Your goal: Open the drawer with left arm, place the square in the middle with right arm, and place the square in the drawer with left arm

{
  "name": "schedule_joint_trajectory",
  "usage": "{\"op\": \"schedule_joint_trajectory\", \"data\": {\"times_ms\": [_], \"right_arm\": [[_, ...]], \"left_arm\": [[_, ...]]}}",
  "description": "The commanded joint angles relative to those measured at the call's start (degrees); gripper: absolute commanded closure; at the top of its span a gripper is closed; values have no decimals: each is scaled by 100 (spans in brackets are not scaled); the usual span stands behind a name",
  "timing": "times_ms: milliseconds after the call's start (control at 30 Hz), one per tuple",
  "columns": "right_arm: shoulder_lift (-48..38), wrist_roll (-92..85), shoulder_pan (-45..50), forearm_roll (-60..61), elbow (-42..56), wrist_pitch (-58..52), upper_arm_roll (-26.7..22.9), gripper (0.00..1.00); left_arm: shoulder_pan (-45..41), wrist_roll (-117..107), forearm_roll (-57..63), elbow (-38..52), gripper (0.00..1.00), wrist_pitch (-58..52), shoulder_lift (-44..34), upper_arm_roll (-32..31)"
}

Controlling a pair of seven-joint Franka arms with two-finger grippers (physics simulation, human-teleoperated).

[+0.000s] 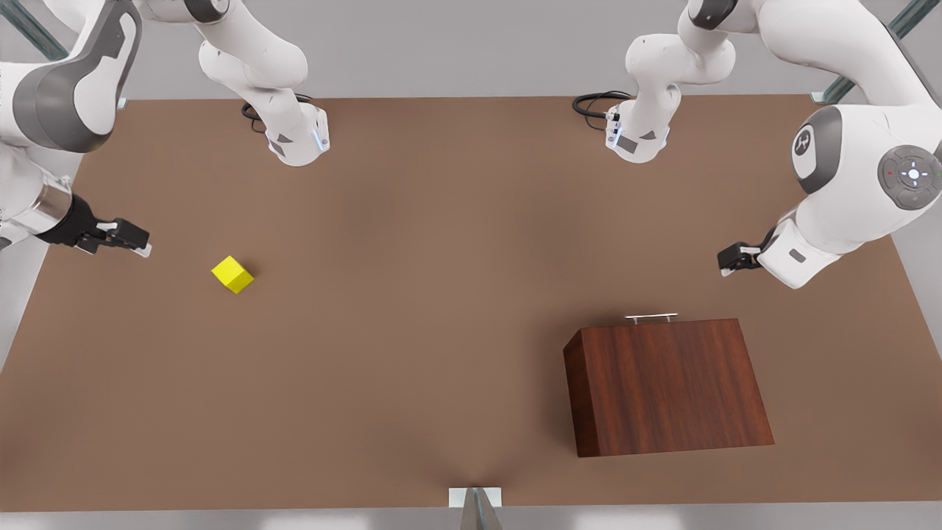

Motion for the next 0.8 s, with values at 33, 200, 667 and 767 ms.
{"op": "schedule_joint_trajectory", "data": {"times_ms": [33,200,667,767], "right_arm": [[0,-4,4,1,-5,27,12,0],[-500,-811,-84,352,-1595,765,21,0],[-1099,-5240,-391,291,-5701,3771,-137,0],[-282,-6446,-409,185,-5710,4413,-507,0]], "left_arm": [[4,-342,-7,-517,0,421,-245,4],[-22,-4446,-323,-3321,0,2969,-1573,-13],[-66,-7295,-2476,-5264,0,5502,-1687,-22],[-66,-7295,-2529,-5344,0,5642,-1626,-22]]}}
